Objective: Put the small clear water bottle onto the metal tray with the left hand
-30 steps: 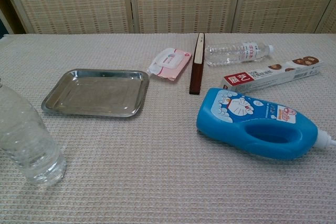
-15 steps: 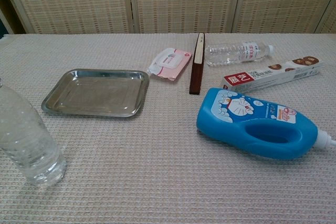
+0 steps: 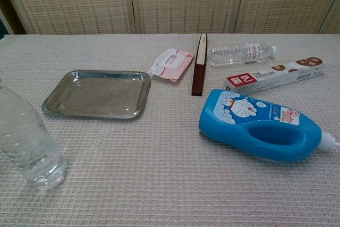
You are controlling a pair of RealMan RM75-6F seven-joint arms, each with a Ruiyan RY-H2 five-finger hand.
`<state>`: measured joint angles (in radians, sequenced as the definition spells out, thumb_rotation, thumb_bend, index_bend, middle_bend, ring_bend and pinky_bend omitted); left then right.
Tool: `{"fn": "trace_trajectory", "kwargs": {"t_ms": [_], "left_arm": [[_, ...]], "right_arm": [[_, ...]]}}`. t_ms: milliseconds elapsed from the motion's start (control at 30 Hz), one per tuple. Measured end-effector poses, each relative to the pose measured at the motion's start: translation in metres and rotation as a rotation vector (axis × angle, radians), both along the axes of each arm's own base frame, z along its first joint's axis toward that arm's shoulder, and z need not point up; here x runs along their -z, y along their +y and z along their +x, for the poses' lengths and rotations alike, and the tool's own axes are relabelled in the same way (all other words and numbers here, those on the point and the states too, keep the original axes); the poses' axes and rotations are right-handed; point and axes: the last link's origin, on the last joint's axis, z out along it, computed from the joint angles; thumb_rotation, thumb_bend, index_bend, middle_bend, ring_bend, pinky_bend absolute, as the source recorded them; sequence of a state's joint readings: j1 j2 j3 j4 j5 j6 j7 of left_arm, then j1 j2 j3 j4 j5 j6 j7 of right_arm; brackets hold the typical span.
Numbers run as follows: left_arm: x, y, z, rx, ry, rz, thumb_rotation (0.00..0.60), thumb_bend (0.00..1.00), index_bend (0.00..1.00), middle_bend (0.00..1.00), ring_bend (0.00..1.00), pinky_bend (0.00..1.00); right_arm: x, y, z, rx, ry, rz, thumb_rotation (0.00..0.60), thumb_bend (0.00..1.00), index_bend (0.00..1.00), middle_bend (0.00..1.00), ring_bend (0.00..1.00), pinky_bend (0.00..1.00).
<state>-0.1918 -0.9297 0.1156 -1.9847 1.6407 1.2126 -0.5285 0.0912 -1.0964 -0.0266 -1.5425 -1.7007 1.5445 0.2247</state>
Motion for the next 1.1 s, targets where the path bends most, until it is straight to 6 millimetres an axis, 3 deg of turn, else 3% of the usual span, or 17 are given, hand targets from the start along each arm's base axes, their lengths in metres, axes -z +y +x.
{"fn": "trace_trajectory", "kwargs": {"t_ms": [433,967,1100], "left_arm": [[0.038,0.012,0.019,-0.013,-0.111,-0.004,0.6,0.37,0.0,0.0,0.0,0.18],[0.059,0.021,0.022,-0.071,-0.122,0.008,0.6,0.38,0.01,0.0,0.0,0.19],[0.061,0.021,0.022,-0.099,-0.128,0.014,0.6,0.45,0.21,0.2,0.18,0.35]], "right_arm": [[0.0,-0.001,0.0,0.005,-0.002,0.011,0.6,0.15,0.07,0.03,0.0,0.09],[-0.001,-0.002,-0.001,0.01,-0.005,0.013,0.6,0.15,0.07,0.03,0.0,0.09],[-0.001,-0.003,-0.001,0.011,-0.004,0.011,0.6,0.15,0.07,0.03,0.0,0.09]]}}
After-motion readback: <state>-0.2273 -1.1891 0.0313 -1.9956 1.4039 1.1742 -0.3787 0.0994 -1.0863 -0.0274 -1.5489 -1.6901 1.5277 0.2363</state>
